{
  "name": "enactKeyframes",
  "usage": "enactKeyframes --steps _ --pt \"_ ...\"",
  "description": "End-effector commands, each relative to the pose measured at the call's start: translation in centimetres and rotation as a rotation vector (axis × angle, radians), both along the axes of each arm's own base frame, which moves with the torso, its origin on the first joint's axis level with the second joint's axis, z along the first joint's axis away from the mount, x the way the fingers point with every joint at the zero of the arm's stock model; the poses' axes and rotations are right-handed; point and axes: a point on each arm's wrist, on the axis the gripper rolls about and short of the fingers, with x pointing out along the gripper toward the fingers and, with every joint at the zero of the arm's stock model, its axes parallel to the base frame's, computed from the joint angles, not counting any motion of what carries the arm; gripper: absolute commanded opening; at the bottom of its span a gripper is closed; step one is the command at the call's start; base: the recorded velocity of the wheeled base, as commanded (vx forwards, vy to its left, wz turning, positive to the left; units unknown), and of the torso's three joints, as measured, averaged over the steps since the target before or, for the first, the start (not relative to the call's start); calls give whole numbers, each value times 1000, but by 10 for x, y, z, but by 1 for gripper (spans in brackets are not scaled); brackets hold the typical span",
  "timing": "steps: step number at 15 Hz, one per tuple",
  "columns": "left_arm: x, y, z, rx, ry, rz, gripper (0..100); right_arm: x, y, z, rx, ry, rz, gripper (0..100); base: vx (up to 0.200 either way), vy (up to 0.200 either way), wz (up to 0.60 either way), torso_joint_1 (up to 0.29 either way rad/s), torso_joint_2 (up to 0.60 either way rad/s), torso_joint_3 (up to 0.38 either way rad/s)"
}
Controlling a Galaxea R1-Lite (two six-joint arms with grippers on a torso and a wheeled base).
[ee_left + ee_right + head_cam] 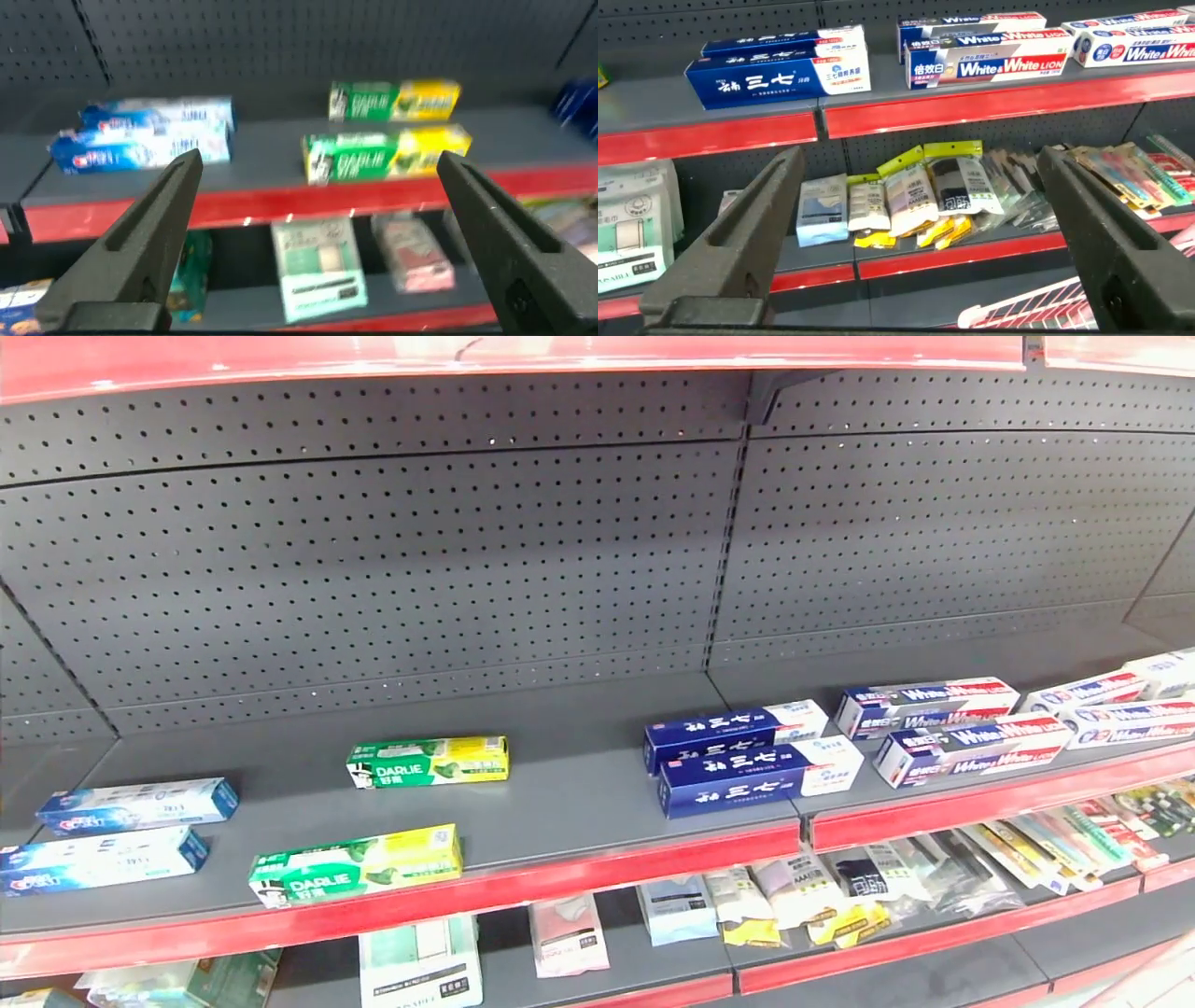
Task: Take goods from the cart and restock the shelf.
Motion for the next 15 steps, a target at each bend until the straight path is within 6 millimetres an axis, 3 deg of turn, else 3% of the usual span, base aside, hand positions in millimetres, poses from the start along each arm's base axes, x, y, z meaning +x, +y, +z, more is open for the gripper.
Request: enactKeyframes --steps 1,3,7,9,10,13,15 --pt "33 1 95 -112 89 44 100 0 0 0 0 2 1 100 0 0 0 0 0 0" --pt "85 7 81 -17 442 296 100 0 0 0 0 2 1 100 0 0 0 0 0 0" --pt "130 14 61 17 793 380 100 0 0 0 0 2 1 100 0 0 0 0 0 0" --pt "135 18 60 7 864 403 100 0 0 0 0 2 1 100 0 0 0 0 0 0" --pt "150 22 55 -14 934 423 100 0 0 0 0 2 -1 100 0 0 0 0 0 0" --pt "170 27 50 -29 988 438 100 0 0 0 0 2 1 100 0 0 0 0 0 0" --pt "190 41 38 -78 1002 505 100 0 0 0 0 2 1 100 0 0 0 0 0 0"
